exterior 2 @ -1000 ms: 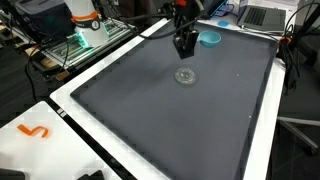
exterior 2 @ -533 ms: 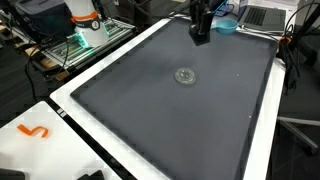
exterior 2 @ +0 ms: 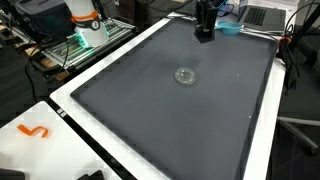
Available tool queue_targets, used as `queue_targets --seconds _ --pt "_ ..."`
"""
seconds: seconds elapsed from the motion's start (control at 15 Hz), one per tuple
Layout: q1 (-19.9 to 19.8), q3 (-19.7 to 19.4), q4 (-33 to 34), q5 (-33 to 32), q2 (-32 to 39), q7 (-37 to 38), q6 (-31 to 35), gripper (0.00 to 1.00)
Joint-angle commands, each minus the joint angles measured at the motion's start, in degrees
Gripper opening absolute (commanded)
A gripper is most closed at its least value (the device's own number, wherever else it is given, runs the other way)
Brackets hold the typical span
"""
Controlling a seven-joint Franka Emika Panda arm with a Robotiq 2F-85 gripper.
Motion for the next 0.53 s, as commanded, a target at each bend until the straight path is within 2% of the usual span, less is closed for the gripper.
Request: queue_targets --seconds 0.0,0.47 --pt "1.4 -0.4 -0.6 -4.7 0.1 5.3 -0.2 0.31" --pt "3.1 -0.5 -0.5 -10.5 1.2 11.4 -1.0 0.31"
